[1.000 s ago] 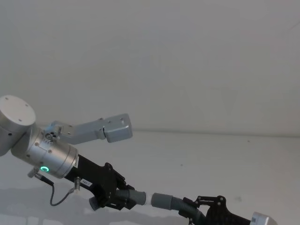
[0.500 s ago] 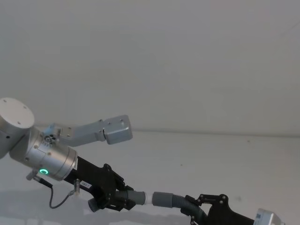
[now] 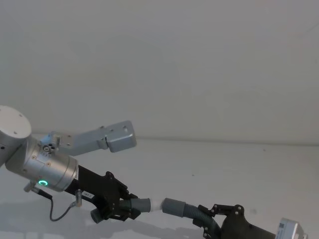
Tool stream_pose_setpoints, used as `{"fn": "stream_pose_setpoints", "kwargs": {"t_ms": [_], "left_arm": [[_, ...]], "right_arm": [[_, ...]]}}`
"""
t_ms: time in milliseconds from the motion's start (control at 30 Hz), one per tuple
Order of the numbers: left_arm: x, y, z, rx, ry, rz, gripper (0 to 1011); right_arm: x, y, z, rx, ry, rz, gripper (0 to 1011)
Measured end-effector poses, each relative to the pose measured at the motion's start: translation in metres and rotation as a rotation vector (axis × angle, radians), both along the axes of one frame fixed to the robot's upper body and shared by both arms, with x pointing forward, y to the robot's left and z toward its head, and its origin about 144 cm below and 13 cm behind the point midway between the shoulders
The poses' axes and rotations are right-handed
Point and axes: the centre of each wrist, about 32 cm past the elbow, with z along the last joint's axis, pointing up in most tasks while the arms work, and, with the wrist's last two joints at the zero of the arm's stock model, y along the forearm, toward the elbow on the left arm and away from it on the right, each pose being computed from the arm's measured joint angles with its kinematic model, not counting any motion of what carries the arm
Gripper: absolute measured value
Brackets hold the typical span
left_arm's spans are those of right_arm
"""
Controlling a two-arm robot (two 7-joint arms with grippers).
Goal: Use both hands to pick up one end of the pipe from the table, align the ends, and insert them.
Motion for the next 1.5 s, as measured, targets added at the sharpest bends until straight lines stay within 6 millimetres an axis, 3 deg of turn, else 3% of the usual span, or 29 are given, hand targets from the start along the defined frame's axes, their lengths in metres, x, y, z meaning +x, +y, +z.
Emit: {"fn": "stream_pose_setpoints", "kwargs": {"t_ms": [1500], "left_arm": [[-0.01,0.013,-0.002,-0.055,-0.02,-0.021,336]], "right_arm": [[0.006,0.0,-0.003,-0.004,0.032,0.028,229]]}}
